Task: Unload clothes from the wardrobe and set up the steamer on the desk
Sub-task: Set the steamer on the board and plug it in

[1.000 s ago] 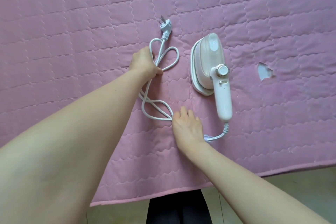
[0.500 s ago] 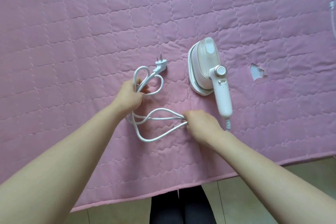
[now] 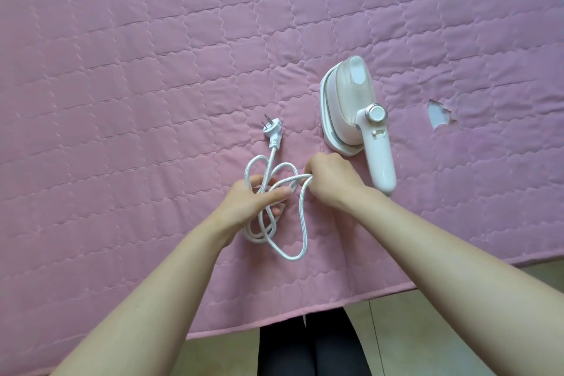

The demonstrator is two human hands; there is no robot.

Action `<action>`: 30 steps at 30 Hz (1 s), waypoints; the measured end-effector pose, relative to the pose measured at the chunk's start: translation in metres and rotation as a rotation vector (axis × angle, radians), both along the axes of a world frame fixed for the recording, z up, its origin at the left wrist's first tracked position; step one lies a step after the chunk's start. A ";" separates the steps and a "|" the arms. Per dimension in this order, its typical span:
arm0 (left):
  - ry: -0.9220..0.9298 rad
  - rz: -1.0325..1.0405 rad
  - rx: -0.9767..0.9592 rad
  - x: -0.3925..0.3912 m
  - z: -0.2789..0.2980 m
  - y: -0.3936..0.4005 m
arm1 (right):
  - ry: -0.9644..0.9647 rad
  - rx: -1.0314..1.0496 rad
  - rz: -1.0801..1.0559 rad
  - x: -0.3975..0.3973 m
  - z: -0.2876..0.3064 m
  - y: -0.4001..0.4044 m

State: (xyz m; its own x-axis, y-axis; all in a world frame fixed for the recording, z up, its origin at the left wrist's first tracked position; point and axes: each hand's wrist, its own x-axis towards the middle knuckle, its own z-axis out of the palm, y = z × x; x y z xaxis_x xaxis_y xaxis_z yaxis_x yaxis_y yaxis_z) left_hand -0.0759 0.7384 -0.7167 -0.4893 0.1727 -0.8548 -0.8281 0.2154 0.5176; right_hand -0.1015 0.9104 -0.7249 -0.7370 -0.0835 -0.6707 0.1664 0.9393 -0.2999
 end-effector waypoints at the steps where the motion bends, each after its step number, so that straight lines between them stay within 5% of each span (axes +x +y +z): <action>1: -0.001 -0.028 -0.007 0.000 0.001 0.002 | 0.000 0.002 -0.013 0.000 -0.001 0.000; 10: 0.106 -0.116 -0.165 -0.006 -0.008 0.006 | -0.008 0.009 -0.036 0.006 0.000 0.007; 19: 0.175 0.239 -0.290 -0.017 -0.016 0.032 | 0.238 0.039 0.166 0.019 0.045 0.020; 30: 0.159 0.431 -0.230 -0.053 -0.012 0.083 | 0.623 -0.065 -0.221 0.016 0.066 0.060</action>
State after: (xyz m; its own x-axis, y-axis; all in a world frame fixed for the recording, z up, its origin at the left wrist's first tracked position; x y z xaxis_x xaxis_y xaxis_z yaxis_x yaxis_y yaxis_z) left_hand -0.1290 0.8213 -0.7290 -0.6014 -0.2570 -0.7565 -0.7819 -0.0055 0.6234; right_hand -0.0855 0.9700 -0.6592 -0.9898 0.0880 -0.1118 0.1299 0.8798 -0.4573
